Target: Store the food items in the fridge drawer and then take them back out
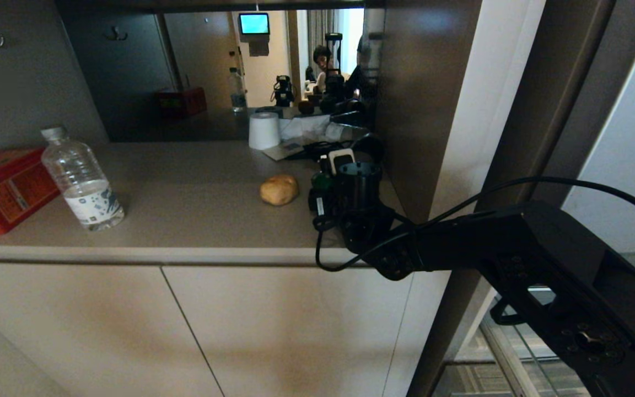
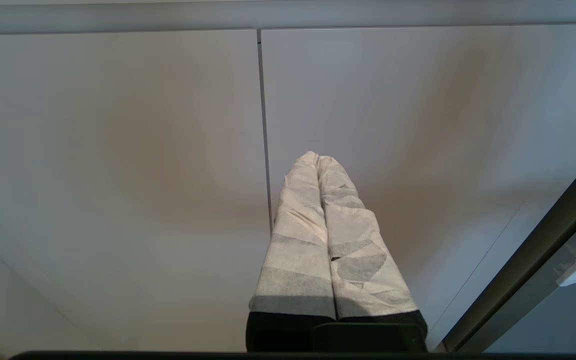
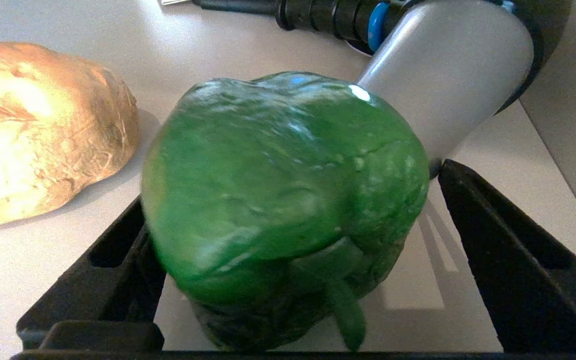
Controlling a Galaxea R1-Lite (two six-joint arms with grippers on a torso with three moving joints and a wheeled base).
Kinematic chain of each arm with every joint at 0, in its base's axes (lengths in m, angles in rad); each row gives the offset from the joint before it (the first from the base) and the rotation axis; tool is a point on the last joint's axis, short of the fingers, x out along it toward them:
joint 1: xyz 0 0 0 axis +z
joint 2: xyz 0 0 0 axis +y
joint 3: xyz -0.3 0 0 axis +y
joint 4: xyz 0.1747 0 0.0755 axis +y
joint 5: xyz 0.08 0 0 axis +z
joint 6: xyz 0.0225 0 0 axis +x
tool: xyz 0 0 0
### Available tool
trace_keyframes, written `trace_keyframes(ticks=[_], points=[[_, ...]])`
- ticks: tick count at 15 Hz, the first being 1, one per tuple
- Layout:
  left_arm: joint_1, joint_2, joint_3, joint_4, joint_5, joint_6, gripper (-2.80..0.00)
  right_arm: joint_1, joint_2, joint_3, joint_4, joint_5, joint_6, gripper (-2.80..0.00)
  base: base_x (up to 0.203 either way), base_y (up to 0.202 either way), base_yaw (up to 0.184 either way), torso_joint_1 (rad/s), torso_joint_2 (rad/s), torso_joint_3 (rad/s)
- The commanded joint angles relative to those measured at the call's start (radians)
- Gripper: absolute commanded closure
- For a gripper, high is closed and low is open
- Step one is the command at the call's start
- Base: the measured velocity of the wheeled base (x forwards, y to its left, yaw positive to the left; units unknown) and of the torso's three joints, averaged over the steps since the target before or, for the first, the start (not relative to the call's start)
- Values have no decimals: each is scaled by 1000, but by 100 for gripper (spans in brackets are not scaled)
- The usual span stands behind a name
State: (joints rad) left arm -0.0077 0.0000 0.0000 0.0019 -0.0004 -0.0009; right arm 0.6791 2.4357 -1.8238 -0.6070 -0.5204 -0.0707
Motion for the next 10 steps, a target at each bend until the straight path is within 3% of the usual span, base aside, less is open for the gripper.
trace_keyframes(ticks=[1,4,5,10], points=[[0,2,0,0,0,0,0,0,0,0,-5,-3,-1,-280,0,0,0,0,0,0],[0,2,0,0,-1,-1,0,0,-1,-5,-5,-3,-3,-280,0,0,0,0,0,0],[0,2,0,0,0,1,0,0,-3,-5,-7,-3,-3,0,0,0,0,0,0,0],[0,2,0,0,0,-1,0,3,-17,0,-7,-3,-1,0,0,0,0,0,0,0]])
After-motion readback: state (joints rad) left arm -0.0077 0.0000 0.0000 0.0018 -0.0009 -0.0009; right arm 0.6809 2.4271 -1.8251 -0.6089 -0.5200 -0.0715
